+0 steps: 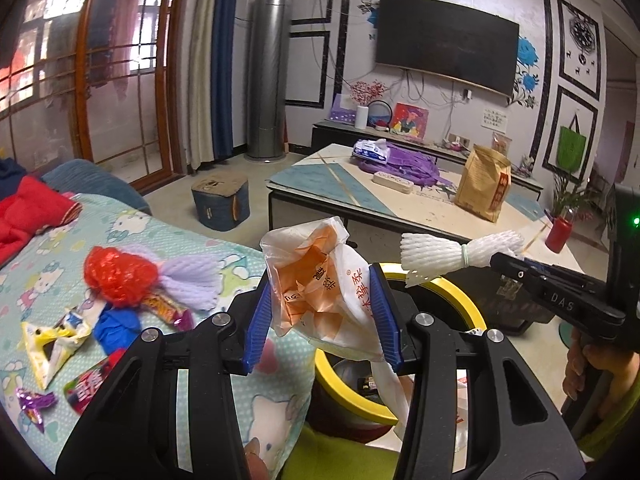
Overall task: Collect trash
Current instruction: 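Carry the bag and mesh net over the yellow bin and open both tools, then move both open tools back from the bin toward the bed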
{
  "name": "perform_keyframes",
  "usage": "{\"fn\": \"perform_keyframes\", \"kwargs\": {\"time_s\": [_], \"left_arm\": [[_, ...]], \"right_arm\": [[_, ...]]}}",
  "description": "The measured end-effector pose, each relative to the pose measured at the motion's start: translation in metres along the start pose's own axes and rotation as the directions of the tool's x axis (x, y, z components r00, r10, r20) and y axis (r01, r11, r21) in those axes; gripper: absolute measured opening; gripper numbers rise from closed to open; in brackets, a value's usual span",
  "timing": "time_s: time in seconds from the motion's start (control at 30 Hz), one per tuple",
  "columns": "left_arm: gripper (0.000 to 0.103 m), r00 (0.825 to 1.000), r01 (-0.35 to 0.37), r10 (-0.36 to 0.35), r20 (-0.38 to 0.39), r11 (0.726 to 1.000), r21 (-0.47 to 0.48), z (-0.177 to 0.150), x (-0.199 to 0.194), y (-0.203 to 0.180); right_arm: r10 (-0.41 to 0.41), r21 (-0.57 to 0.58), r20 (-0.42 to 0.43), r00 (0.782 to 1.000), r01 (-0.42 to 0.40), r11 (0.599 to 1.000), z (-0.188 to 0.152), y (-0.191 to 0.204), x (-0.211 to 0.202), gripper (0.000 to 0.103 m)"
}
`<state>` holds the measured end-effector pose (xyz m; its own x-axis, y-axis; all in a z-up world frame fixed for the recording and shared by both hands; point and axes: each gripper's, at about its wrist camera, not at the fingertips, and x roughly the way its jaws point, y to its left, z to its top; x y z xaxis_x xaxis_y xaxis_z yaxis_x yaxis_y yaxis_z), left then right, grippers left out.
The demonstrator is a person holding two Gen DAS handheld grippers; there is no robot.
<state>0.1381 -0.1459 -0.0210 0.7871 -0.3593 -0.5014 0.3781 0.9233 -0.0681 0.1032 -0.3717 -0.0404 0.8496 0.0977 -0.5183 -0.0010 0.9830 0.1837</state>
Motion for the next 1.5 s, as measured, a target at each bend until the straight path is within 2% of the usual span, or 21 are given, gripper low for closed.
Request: {"fn": "perform_keyframes", "kwargs": {"time_s": [0.4, 0.9, 1.1, 1.27, 1.5], "left_arm": [[0.038, 1.000, 0.001, 0.001, -0.025, 0.997, 0.080, -0.004, 0.039, -0.027], [0.042, 0.994, 0.009, 0.001, -0.106, 0.995, 0.096, -0.018, 0.085, -0.032], [0.048, 0.990, 0.026, -0.016, -0.138, 0.997, 0.067, -0.021, 0.096, -0.031], [0.056, 0.990, 0.027, -0.021, -0.141, 0.999, 0.036, -0.023, 0.095, -0.027], [0.073, 0.992, 0.046, -0.045, -0.118, 0.999, 0.008, -0.017, 0.084, -0.024]], "right_arm": [[-0.020, 0.053, -0.016, 1.000, 0.021, 0.998, -0.002, -0.017, 0.007, 0.013], [-0.008, 0.103, -0.113, 0.994, 0.020, 0.995, -0.012, -0.028, 0.031, 0.015], [-0.004, 0.121, -0.157, 0.988, 0.023, 0.992, -0.019, -0.031, 0.040, 0.030], [-0.009, 0.125, -0.150, 0.989, 0.028, 0.992, -0.019, -0.032, 0.041, 0.044], [-0.016, 0.129, -0.138, 0.990, 0.033, 0.991, -0.017, -0.033, 0.038, 0.049]]}}
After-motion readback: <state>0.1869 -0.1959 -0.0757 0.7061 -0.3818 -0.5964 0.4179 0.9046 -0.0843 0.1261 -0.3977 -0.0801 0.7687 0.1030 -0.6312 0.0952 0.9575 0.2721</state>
